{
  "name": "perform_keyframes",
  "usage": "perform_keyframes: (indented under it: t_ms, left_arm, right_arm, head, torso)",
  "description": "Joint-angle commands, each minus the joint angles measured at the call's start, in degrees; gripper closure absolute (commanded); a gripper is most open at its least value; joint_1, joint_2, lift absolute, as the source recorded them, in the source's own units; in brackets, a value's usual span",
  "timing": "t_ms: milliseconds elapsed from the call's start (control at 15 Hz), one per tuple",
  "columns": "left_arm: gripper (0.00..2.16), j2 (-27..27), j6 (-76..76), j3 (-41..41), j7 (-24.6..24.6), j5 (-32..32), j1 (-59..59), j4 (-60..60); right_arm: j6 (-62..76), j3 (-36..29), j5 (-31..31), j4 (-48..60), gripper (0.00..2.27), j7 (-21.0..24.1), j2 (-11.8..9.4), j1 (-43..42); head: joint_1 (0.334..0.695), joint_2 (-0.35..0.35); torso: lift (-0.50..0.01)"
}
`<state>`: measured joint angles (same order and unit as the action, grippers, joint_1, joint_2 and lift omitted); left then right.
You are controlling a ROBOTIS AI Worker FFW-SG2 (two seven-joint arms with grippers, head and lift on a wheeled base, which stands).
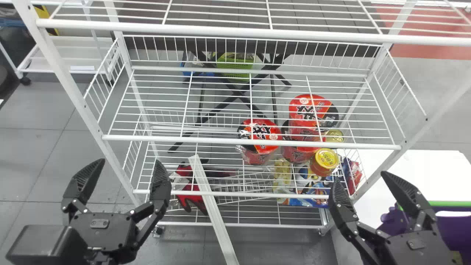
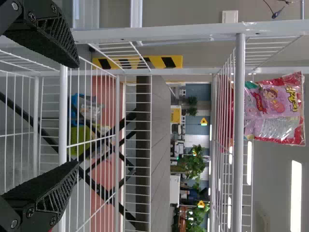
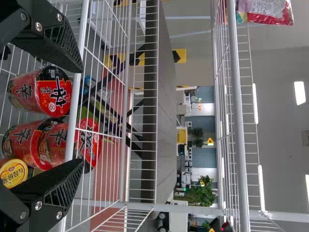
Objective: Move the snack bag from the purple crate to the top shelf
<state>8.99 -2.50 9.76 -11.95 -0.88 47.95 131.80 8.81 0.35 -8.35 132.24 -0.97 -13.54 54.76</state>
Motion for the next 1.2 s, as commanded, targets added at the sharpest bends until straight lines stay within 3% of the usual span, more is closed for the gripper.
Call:
perform_keyframes:
  t_ms: [0, 1133]
  left_arm:
    - [0.10, 0.06, 0.00, 0.00, 0.00, 0.00, 0.12, 0.13]
    - [0.10, -0.03, -0.18, 0.00, 0.00, -0.09, 0.30, 0.04]
  right_arm:
    - [0.01, 0.00, 0.09, 0.12, 0.18, -0.09, -0.09, 0.00]
    - [1.24, 0.00, 0.00, 0.03, 0.18, -0.26, -0.26, 0.26]
  head:
    - [0.695, -0.045]
    - [0.695, -0.044]
  torso:
    - [-0.368]
    - [-0.436]
